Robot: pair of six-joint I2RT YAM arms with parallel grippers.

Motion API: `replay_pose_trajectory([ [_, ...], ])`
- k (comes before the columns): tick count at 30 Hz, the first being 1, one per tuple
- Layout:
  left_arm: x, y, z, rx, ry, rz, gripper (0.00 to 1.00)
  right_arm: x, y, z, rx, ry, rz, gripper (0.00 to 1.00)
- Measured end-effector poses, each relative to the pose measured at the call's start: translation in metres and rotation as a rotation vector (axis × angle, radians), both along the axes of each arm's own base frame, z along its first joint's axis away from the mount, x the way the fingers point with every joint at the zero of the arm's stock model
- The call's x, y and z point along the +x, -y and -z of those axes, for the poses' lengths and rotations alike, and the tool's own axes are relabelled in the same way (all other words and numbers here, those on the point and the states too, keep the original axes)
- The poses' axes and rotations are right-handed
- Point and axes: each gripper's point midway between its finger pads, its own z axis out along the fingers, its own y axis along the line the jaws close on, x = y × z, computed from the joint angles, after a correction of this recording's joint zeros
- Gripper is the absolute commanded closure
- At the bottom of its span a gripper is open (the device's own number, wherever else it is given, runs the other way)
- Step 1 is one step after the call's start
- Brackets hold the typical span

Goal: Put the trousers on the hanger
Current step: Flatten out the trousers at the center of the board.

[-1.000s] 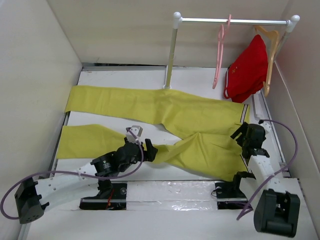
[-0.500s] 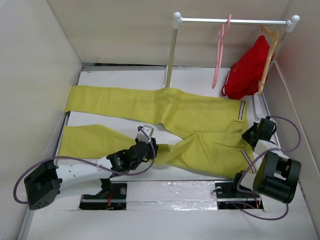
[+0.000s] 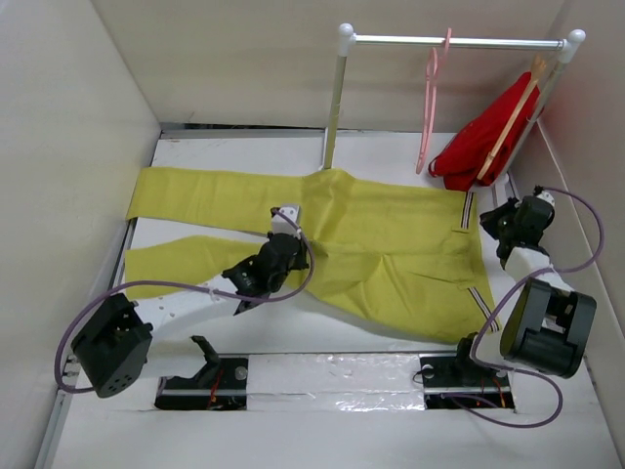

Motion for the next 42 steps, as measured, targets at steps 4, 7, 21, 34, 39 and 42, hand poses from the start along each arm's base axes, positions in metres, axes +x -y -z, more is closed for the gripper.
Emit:
replay_pose_trajectory([
  [4,0.034,0.005,-0.023,0.002,0.038,-0.048,1.0,-0.009,-0.039,-0.019,-0.042,0.061,-0.082,0.86],
  [7,0.059,0.005,-0.025,0.044,0.05,-0.095,1.0,-0.032,-0.093,-0.028,-0.085,0.128,-0.223,0.78],
  [21,0.117,-0.024,-0.006,0.102,-0.003,-0.226,1.0,-0.106,-0.074,0.009,-0.212,0.034,-0.074,0.08],
  [34,0.115,-0.022,0.002,0.074,-0.003,-0.19,1.0,-0.079,-0.058,0.075,-0.004,-0.196,-0.131,0.38],
  [39,0.114,-0.018,0.003,0.058,-0.005,-0.164,1.0,-0.069,-0.063,0.085,0.049,-0.188,-0.191,1.0],
  [42,0.108,-0.019,-0.006,0.036,0.012,-0.152,1.0,-0.067,-0.063,0.087,0.09,-0.176,-0.2,1.0],
])
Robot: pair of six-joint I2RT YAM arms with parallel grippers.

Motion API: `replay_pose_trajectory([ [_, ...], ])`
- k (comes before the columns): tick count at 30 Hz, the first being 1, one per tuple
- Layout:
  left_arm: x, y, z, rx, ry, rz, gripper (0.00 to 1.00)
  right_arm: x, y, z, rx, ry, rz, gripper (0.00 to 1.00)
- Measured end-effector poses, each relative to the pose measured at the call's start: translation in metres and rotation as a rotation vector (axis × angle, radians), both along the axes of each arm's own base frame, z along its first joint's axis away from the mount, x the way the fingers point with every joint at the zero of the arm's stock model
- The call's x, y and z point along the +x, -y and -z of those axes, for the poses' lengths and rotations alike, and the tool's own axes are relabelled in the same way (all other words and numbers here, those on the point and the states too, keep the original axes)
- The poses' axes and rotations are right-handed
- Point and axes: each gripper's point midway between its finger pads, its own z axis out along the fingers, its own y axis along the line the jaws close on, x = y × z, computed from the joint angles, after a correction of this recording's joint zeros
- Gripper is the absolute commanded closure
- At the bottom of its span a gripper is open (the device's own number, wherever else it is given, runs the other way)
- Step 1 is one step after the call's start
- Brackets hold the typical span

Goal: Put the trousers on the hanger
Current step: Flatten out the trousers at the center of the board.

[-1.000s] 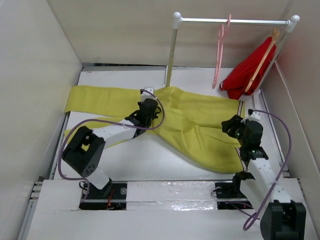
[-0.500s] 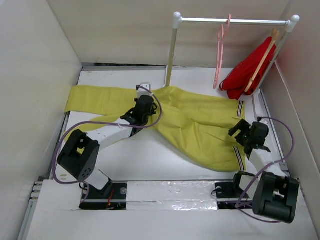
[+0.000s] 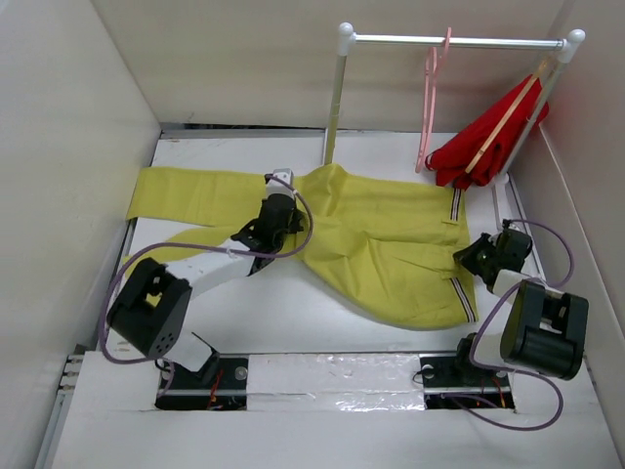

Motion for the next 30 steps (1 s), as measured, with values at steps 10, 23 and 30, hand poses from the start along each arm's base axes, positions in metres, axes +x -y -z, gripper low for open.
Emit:
replay_pose_trajectory([
  [10,-0.064,0.004,-0.101,-0.213,0.153,0.116,1.0,0.015,0.031,-0.078,-0.145,0.172,0.124,0.81],
  [23,-0.039,0.02,-0.087,-0.127,0.058,0.118,1.0,-0.004,0.041,-0.026,-0.133,0.006,0.162,0.16],
  [30,0.054,0.002,-0.04,-0.058,-0.048,0.012,0.81,-0.009,-0.019,-0.065,-0.179,0.165,0.001,0.3],
])
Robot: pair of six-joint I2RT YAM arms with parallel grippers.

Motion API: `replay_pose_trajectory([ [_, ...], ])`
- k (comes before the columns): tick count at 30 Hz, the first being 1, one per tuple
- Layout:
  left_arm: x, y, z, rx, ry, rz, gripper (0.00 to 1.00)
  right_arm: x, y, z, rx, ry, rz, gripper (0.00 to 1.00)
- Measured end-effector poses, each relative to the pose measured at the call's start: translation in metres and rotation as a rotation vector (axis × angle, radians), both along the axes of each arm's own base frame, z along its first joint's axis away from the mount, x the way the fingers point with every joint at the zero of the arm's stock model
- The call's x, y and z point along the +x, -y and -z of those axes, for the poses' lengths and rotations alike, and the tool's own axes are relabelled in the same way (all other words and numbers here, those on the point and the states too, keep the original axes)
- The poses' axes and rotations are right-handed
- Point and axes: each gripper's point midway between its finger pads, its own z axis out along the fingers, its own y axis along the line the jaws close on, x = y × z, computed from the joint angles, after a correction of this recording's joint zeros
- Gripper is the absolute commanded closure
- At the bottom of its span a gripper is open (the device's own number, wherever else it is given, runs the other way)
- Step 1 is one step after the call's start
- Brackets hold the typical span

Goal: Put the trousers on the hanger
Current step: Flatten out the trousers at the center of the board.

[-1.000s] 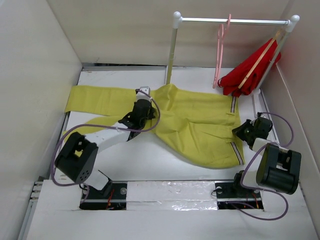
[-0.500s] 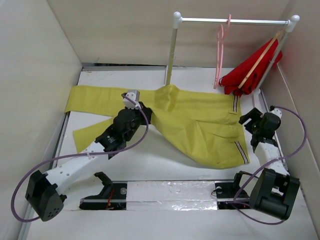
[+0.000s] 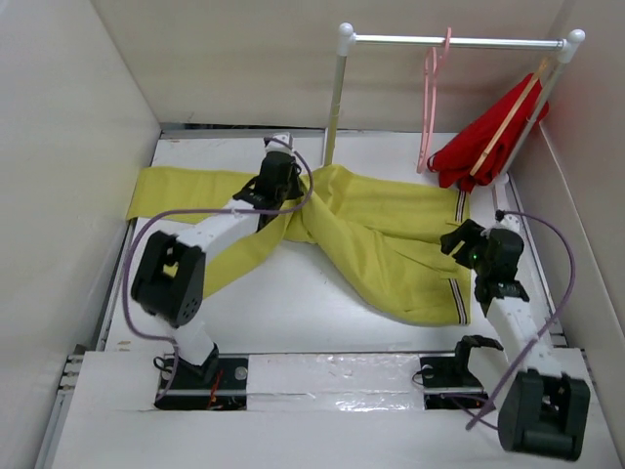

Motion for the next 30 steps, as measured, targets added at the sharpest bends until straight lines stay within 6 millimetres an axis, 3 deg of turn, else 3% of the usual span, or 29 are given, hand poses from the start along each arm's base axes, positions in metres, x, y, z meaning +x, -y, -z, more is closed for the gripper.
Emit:
replay_pose_trajectory([
  [2,0.023,0.006,0.011,0.023,-0.026,-0.005,0.75,0.001,-0.024,-0.03,-0.029,0.103,-0.074,0.36],
  [3,0.033,0.011,0.016,0.033,-0.036,-0.003,0.72,-0.001,-0.037,-0.043,-0.042,0.143,-0.111,0.49],
  [5,0.049,0.02,0.026,0.055,-0.048,0.001,0.64,-0.005,-0.061,-0.063,-0.058,0.197,-0.189,0.63],
  [6,0.052,0.023,0.031,0.062,-0.056,0.003,0.58,-0.008,-0.074,-0.07,-0.061,0.215,-0.234,0.76],
  [7,0.051,0.024,0.036,0.072,-0.065,0.005,0.43,-0.011,-0.088,-0.077,-0.07,0.229,-0.284,0.83],
  [8,0.047,0.024,0.042,0.084,-0.078,0.006,0.37,-0.014,-0.101,-0.082,-0.072,0.24,-0.331,0.87],
  [11,0.023,0.015,0.048,0.086,-0.081,-0.009,0.26,-0.027,-0.145,-0.09,-0.092,0.249,-0.488,0.97],
  [13,-0.006,-0.001,0.045,0.073,-0.074,-0.037,0.23,-0.037,-0.173,-0.087,-0.116,0.234,-0.585,0.98],
  [15,-0.036,-0.02,0.032,0.029,-0.046,-0.078,0.23,-0.048,-0.196,-0.081,-0.145,0.22,-0.662,0.96],
  [18,-0.072,-0.044,0.002,-0.098,0.046,-0.142,0.31,-0.067,-0.222,-0.072,-0.179,0.205,-0.761,0.93],
  [21,-0.101,-0.069,-0.009,-0.259,0.106,-0.242,0.58,-0.08,-0.235,-0.071,-0.201,0.216,-0.812,0.93],
  [22,-0.11,-0.078,-0.002,-0.299,0.099,-0.283,0.66,-0.084,-0.239,-0.072,-0.205,0.225,-0.824,0.93],
  [25,-0.14,-0.108,0.042,-0.357,0.006,-0.428,0.68,-0.093,-0.243,-0.075,-0.212,0.249,-0.846,0.92],
  [28,-0.168,-0.141,0.086,-0.377,-0.111,-0.614,0.64,-0.099,-0.244,-0.077,-0.206,0.279,-0.86,0.92],
  [30,-0.183,-0.16,0.1,-0.386,-0.156,-0.729,0.61,-0.102,-0.243,-0.075,-0.199,0.295,-0.863,0.92],
])
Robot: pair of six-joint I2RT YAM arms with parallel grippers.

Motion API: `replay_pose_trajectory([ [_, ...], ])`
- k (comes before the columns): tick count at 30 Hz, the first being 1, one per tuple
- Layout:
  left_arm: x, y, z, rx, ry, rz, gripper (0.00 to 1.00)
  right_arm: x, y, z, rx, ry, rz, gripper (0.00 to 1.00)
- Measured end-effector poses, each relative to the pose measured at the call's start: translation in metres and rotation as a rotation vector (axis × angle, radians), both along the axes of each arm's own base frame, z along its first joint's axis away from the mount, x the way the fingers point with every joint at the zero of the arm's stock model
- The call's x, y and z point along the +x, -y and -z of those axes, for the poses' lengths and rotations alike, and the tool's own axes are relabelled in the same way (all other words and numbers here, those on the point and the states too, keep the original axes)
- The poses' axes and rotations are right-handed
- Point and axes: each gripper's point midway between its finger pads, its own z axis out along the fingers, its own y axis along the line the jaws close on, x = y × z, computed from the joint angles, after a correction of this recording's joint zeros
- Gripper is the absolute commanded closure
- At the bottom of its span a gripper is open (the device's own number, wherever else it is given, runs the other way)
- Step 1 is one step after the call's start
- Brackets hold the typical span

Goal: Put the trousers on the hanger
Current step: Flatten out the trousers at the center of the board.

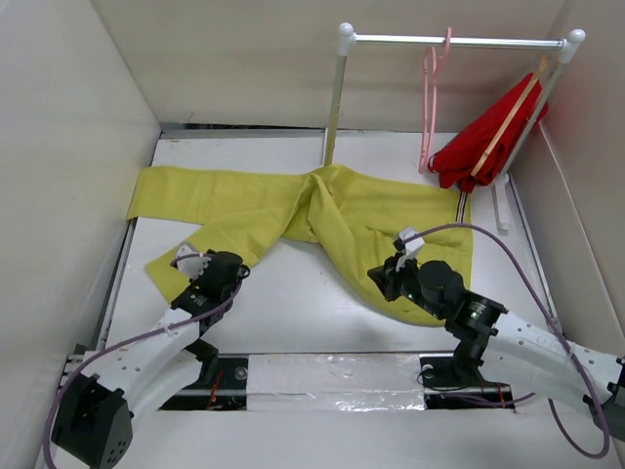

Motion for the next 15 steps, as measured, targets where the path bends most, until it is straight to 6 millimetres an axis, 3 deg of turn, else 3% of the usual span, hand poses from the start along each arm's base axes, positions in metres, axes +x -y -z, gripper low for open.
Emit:
replay_pose_trajectory([
  [3,-0.018,-0.018,0.011,-0.016,-0.068,-0.118,0.52,-0.003,0.003,0.007,-0.001,-0.001,-0.001,0.9],
  [6,-0.025,-0.029,0.015,-0.025,-0.104,-0.185,0.51,-0.004,0.004,0.009,0.002,-0.001,-0.007,0.9],
  [15,-0.038,-0.064,0.041,-0.015,-0.258,-0.345,0.46,-0.012,0.005,-0.01,0.074,0.05,-0.037,0.89],
])
